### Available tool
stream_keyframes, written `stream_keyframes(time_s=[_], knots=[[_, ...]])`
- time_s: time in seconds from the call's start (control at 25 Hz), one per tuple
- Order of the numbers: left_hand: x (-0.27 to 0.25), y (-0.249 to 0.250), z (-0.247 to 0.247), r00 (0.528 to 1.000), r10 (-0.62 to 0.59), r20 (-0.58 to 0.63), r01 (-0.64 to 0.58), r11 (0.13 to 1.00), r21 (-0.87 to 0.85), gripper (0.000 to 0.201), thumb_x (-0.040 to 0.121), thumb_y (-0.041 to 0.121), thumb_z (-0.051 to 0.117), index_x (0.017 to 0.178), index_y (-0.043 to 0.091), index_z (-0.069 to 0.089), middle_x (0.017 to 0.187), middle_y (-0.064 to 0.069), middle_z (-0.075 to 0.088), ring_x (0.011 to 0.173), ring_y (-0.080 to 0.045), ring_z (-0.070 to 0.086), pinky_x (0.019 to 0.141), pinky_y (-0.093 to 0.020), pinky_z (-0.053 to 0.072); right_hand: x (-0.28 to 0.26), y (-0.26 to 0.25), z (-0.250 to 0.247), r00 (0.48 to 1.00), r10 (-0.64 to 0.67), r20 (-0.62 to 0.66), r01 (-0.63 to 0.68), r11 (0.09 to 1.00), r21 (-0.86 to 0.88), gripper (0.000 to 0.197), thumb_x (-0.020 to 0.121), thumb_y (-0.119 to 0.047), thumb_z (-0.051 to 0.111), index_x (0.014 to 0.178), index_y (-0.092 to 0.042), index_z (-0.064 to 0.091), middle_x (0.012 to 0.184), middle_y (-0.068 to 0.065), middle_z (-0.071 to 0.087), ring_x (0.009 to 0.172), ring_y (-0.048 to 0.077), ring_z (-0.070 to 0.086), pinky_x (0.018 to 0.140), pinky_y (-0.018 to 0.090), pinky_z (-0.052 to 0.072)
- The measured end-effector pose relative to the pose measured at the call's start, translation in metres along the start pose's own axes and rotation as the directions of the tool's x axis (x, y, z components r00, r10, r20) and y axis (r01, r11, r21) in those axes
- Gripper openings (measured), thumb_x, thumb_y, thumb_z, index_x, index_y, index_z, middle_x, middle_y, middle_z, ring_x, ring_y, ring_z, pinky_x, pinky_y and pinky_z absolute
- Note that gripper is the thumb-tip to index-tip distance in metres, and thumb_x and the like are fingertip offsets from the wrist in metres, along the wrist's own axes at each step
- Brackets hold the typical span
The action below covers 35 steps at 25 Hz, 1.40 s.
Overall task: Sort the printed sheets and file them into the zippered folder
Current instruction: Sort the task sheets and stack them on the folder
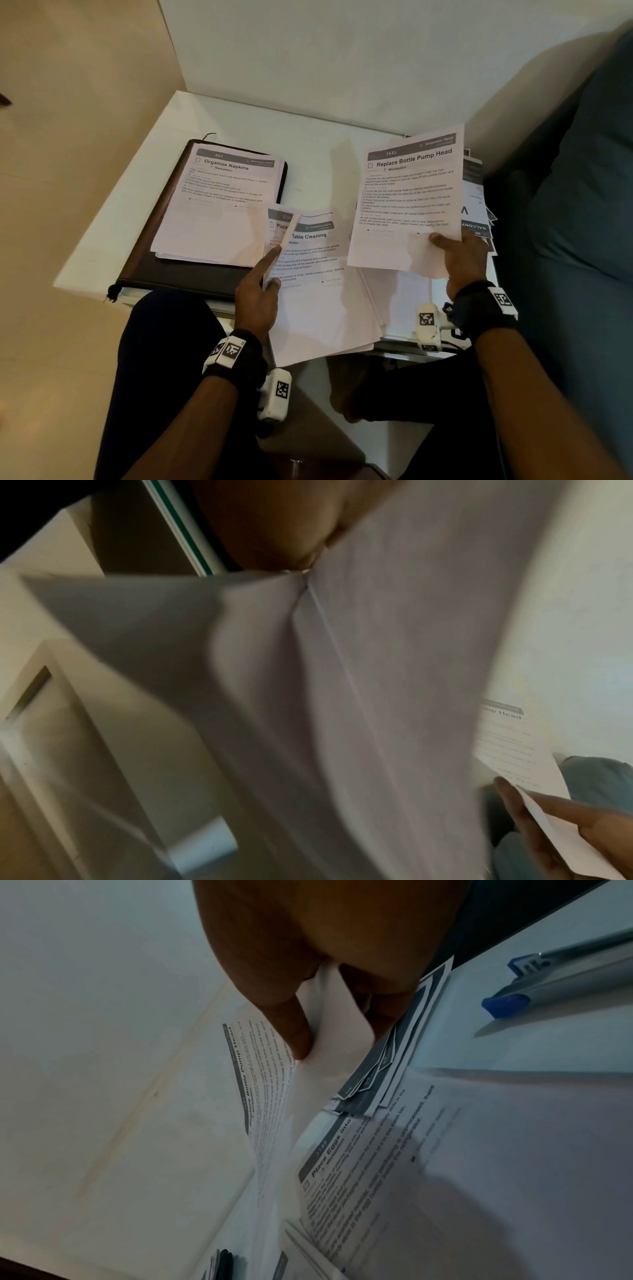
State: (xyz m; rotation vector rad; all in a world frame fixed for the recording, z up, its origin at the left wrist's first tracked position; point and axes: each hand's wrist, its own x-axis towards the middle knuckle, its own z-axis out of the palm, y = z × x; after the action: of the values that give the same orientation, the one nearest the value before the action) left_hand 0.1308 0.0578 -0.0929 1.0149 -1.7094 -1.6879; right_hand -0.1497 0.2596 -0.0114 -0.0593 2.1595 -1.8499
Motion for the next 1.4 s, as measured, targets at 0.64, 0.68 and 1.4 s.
stream_keyframes(time_s=[0.64, 0.68, 1.4], knots=[[0.000, -0.002, -0.001, 1.000, 0.003, -0.002, -0.003, 1.000, 0.012, 0.065, 0.098, -0.013, 0.052, 0.141, 0.034, 0.060, 0.146, 0.010, 0.059, 0.137, -0.006, 0.054, 0.115, -0.034, 0.046, 0.007, 0.010, -0.005, 1.000, 0.025, 0.018, -0.026, 0.998, 0.052, 0.033, 0.089, -0.004, 0.068, 0.118, -0.018, 0.071, 0.109, -0.001, 0.075, 0.092, 0.025, 0.067, 0.080, 0.040, 0.056], [0.000, -0.002, -0.001, 1.000, 0.006, -0.002, -0.005, 1.000, 0.010, 0.065, 0.097, -0.013, 0.052, 0.140, 0.035, 0.061, 0.146, 0.010, 0.060, 0.137, -0.006, 0.054, 0.115, -0.033, 0.045, 0.008, 0.010, -0.005, 0.999, 0.031, 0.019, -0.032, 0.998, 0.052, 0.034, 0.088, -0.004, 0.069, 0.118, -0.020, 0.071, 0.111, 0.000, 0.075, 0.094, 0.027, 0.068, 0.082, 0.043, 0.056], [0.004, -0.003, 0.001, 0.999, 0.002, -0.049, 0.002, 0.996, 0.094, 0.054, 0.095, -0.014, 0.055, 0.131, 0.024, 0.069, 0.133, 0.007, 0.066, 0.124, -0.007, 0.060, 0.114, -0.037, 0.048, 0.014, 0.005, -0.012, 0.993, 0.117, 0.009, -0.118, 0.992, 0.036, 0.026, 0.078, -0.006, 0.076, 0.099, -0.022, 0.078, 0.109, 0.002, 0.078, 0.112, 0.042, 0.066, 0.097, 0.061, 0.053]])
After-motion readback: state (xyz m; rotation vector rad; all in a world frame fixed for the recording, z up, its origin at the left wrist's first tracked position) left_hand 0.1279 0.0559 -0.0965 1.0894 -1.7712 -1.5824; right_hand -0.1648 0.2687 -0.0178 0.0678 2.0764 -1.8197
